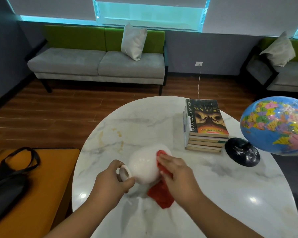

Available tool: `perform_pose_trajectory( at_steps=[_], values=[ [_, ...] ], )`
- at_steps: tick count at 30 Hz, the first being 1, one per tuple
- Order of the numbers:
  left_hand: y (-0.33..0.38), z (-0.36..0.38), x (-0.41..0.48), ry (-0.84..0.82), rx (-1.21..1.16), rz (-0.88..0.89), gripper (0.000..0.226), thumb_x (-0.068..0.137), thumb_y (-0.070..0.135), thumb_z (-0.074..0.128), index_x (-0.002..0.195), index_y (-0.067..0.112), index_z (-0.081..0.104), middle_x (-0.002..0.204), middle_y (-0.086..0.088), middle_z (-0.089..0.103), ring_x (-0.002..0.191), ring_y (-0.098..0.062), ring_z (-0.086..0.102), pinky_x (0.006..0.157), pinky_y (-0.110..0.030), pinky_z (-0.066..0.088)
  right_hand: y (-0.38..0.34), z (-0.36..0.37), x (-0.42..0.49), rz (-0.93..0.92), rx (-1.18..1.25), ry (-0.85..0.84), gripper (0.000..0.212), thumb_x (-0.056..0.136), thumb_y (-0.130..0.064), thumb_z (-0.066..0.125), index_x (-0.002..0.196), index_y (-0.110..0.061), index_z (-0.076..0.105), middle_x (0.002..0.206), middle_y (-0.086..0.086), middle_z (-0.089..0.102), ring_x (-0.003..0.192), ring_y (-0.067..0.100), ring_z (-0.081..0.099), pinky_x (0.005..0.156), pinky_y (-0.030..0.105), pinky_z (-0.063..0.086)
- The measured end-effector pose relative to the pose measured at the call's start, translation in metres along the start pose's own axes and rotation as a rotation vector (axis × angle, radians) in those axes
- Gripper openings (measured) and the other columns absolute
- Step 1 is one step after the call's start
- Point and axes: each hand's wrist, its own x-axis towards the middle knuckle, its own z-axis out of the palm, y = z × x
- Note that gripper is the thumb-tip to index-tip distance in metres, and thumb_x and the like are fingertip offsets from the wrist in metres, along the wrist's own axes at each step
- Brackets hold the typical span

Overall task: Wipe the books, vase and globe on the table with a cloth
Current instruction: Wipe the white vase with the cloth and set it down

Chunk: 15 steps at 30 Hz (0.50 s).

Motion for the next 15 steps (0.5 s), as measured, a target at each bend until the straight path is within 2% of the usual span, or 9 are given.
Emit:
perform_pose_trajectory(
  at_steps=[2,4,5,8,10,12,13,15],
  values=[
    [-0.003,0.0,0.0,-0.014,0.012,-0.009,0.035,0.076,0.03,0.077,0.098,0.032,0.049,0.072,-0.001,0.068,0.058,-0.012,0.068,0.05,-0.018,0.05,-0.015,0.006,-0.006,-0.159,-0.013,-0.111,0.045,0.082,-0.008,0.058,0.125,-0.02,0.064,0.127,-0.014,0.056,0.115,0.002,0.044,0.105,0.004,0.02],
    [-0.007,0.0,-0.001,-0.021,0.014,-0.017,0.037,0.076,0.03,0.077,0.101,0.031,0.05,0.073,-0.003,0.069,0.06,-0.015,0.069,0.05,-0.019,0.05,-0.009,0.006,-0.005,-0.21,-0.023,-0.153,0.046,0.083,-0.007,0.058,0.126,-0.023,0.063,0.127,-0.016,0.057,0.114,0.003,0.044,0.105,0.006,0.023],
    [-0.008,0.0,-0.002,-0.024,0.015,-0.018,0.037,0.076,0.029,0.077,0.101,0.031,0.05,0.073,-0.004,0.069,0.061,-0.016,0.069,0.049,-0.019,0.05,-0.001,0.004,-0.001,-0.189,-0.021,-0.121,0.046,0.084,-0.007,0.057,0.127,-0.023,0.062,0.128,-0.016,0.057,0.114,0.006,0.046,0.105,0.006,0.024],
    [-0.007,-0.001,-0.004,-0.014,0.012,-0.011,0.036,0.075,0.029,0.077,0.098,0.032,0.05,0.072,-0.003,0.068,0.061,-0.015,0.068,0.048,-0.019,0.048,0.015,-0.006,0.011,0.075,-0.027,-0.004,0.045,0.087,-0.003,0.057,0.129,-0.02,0.06,0.13,-0.007,0.058,0.121,0.018,0.052,0.102,-0.001,0.018],
    [-0.004,0.0,-0.004,-0.001,0.021,0.007,0.036,0.074,0.031,0.078,0.096,0.034,0.049,0.071,-0.002,0.067,0.061,-0.014,0.067,0.049,-0.02,0.048,0.009,-0.008,0.016,0.14,-0.08,0.002,0.043,0.089,-0.007,0.054,0.131,-0.019,0.058,0.132,0.0,0.058,0.125,0.019,0.049,0.106,0.005,0.019],
    [-0.003,0.001,-0.004,0.012,0.066,0.027,0.038,0.073,0.034,0.079,0.093,0.036,0.047,0.071,0.002,0.067,0.061,-0.012,0.065,0.053,-0.02,0.051,-0.012,-0.005,0.015,0.015,-0.145,-0.086,0.049,0.082,-0.022,0.05,0.129,-0.017,0.061,0.128,0.003,0.062,0.117,0.023,0.052,0.108,0.025,0.035],
    [-0.002,0.001,-0.004,0.016,0.087,0.043,0.038,0.072,0.035,0.079,0.093,0.037,0.047,0.07,0.003,0.067,0.061,-0.009,0.064,0.055,-0.019,0.051,-0.025,-0.003,0.012,-0.093,-0.156,-0.164,0.051,0.077,-0.024,0.052,0.126,-0.015,0.063,0.124,0.004,0.063,0.112,0.024,0.053,0.103,0.03,0.04],
    [0.0,0.002,-0.005,0.018,0.122,0.093,0.037,0.072,0.034,0.078,0.094,0.036,0.048,0.067,0.005,0.067,0.06,-0.005,0.062,0.056,-0.017,0.05,-0.044,0.002,0.007,-0.285,-0.258,-0.358,0.048,0.075,-0.015,0.065,0.123,-0.016,0.063,0.122,0.003,0.062,0.105,0.023,0.051,0.093,0.033,0.046]
  ],
)
